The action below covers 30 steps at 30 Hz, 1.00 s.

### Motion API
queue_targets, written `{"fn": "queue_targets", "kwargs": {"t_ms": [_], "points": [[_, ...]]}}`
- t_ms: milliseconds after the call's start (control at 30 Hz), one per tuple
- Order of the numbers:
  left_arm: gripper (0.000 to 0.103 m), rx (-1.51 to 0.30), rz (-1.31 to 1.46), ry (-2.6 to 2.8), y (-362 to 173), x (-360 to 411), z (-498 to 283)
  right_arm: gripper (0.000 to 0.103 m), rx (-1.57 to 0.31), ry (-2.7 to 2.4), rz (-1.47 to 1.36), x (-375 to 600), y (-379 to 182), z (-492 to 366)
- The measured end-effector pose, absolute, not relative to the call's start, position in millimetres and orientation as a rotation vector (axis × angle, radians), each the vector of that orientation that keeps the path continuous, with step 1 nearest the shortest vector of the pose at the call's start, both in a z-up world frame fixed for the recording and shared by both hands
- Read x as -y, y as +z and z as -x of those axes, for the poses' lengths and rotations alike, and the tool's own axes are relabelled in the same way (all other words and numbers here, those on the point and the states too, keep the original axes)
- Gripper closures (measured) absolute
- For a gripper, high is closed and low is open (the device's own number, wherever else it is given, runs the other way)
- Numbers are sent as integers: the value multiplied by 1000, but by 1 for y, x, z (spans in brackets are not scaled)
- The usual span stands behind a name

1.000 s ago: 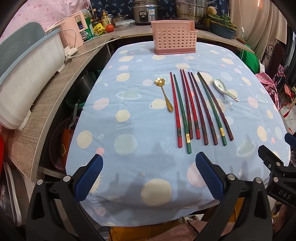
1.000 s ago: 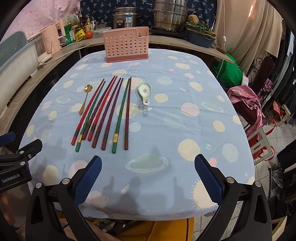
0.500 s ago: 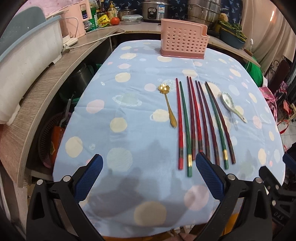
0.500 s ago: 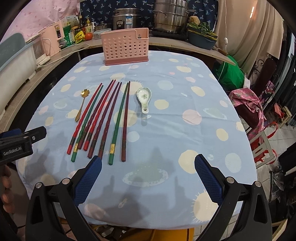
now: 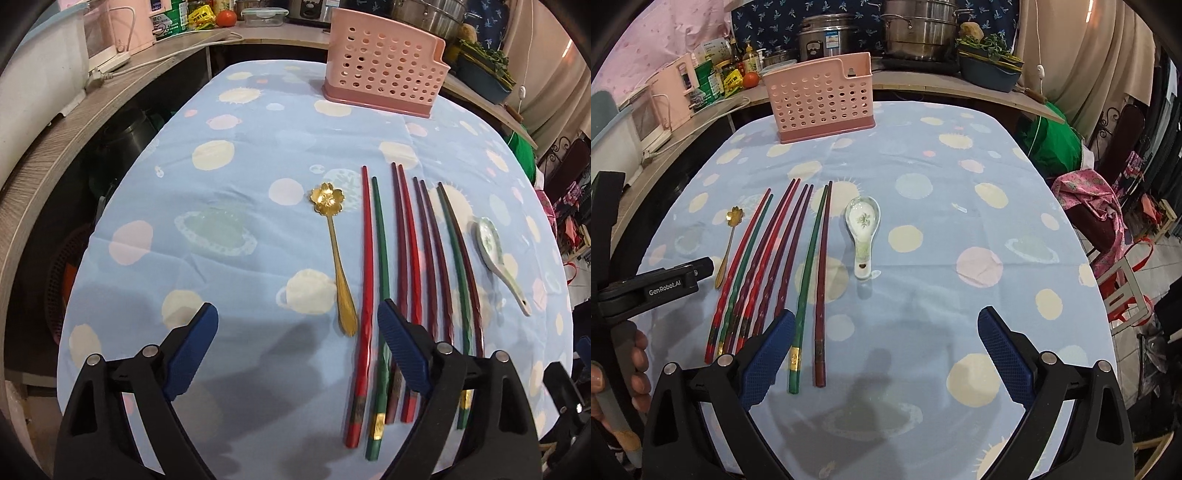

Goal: Organize utensils
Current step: 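Move the left tool to the gold spoon while the right tool moves to the white ceramic spoon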

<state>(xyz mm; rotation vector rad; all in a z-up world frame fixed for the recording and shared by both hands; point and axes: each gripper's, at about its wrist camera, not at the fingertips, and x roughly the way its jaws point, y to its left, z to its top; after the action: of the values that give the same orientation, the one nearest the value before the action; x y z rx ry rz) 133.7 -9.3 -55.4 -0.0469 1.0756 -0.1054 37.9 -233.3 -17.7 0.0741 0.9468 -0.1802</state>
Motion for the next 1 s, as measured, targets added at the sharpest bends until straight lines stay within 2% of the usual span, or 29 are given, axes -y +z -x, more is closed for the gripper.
{"fn": "queue_targets", "kwargs": {"t_ms": [200,367,533,700,767,867,1000], "points": [[39,-1111,26,-113,-69,16,-145,16,-954,-179,-83,238,-21,-55],[41,-1120,4,-115,-74,19,-145,18,-957,-182,-83,240,-23,-61],[55,-1110,-21,-113,-73,18,-141,25,-965,-185,-98,246,-28,-66],[78,-1111,-14,-113,-71,12,-139,39,-973,-163,-145,251,-33,-77],[86,-1114,-7,-117,-71,10,-138,49,-984,-148,-171,253,-38,-84],[88,-1116,-1,-123,-71,9,-139,61,-1000,-124,-226,256,-46,-93],[90,-1116,0,-126,-72,10,-138,72,-1016,-103,-278,258,-55,-101]]}}
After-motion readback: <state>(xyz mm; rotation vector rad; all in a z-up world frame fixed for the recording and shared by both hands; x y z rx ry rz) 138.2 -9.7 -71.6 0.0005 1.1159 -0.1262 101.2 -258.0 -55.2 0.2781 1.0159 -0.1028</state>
